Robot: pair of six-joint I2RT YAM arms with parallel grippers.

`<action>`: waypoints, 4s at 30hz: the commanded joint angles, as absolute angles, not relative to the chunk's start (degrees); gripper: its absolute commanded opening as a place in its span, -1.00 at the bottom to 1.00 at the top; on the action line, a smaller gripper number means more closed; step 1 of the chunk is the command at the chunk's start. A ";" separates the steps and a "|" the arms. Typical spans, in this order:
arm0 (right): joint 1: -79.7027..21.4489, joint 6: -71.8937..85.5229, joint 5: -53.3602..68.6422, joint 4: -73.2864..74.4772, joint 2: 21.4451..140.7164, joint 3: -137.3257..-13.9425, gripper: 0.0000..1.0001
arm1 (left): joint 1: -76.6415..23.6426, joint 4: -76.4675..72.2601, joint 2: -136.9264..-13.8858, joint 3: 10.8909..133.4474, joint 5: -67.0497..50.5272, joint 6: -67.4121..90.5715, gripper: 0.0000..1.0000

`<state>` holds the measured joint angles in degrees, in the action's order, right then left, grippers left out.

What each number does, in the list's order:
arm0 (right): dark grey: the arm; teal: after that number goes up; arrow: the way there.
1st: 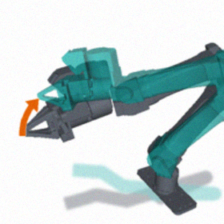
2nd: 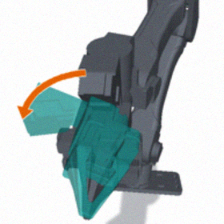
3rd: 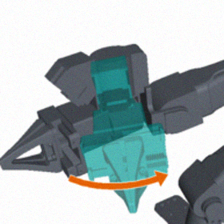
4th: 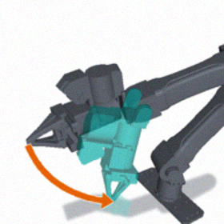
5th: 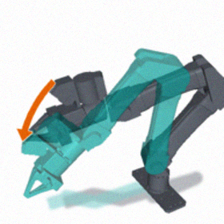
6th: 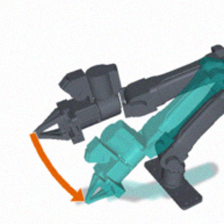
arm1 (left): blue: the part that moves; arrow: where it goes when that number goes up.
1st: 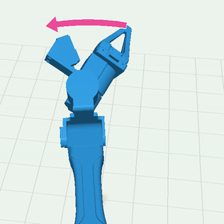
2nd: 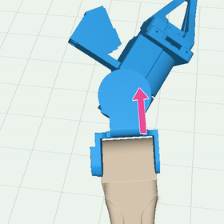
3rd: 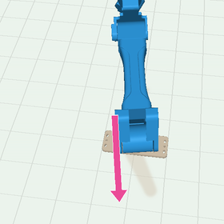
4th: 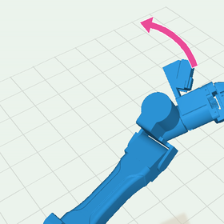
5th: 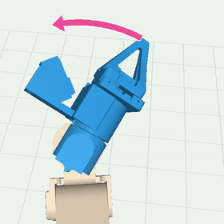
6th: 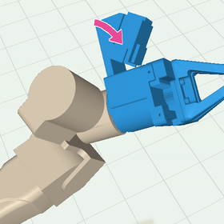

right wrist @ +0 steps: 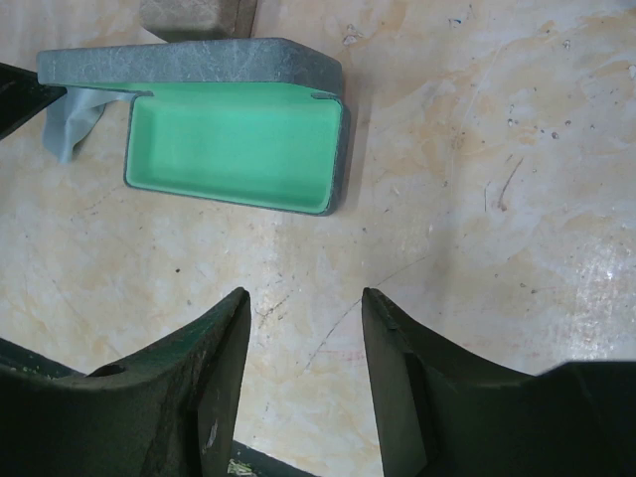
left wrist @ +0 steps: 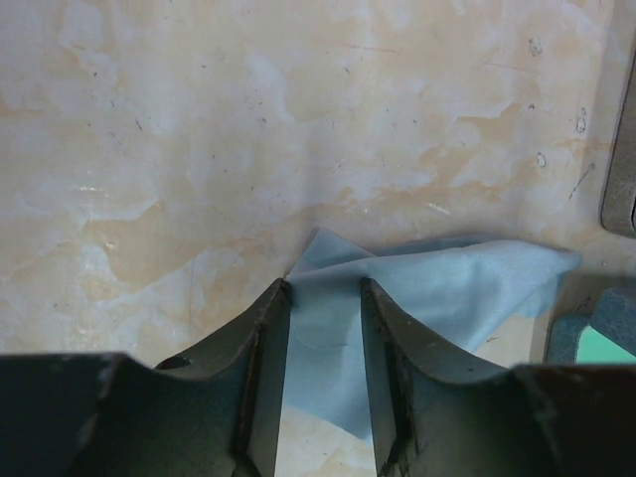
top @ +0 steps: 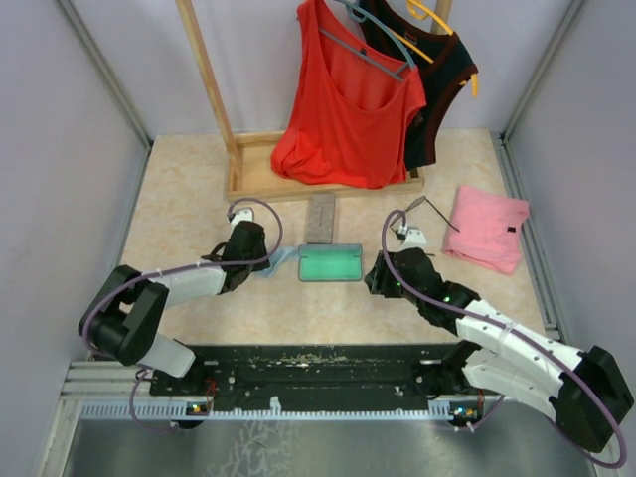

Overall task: Organize the sunglasses
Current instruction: Pick up the glasses cleaning cloth from the center of the board, then place the glasses cleaning cloth at the center of the board.

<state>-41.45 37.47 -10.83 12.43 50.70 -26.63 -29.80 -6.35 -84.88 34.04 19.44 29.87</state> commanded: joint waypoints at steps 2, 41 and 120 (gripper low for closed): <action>-40.98 36.74 -10.83 12.42 48.90 -27.07 -0.02 | -29.11 -7.38 -86.93 34.45 18.64 28.12 -0.34; -40.96 38.91 -10.67 10.32 39.55 -26.14 -0.04 | -44.51 22.95 -48.36 37.51 16.47 40.93 -1.00; -56.57 50.50 -1.48 -30.90 80.44 -25.20 -0.06 | -52.65 6.36 -64.69 19.31 31.82 50.37 -1.00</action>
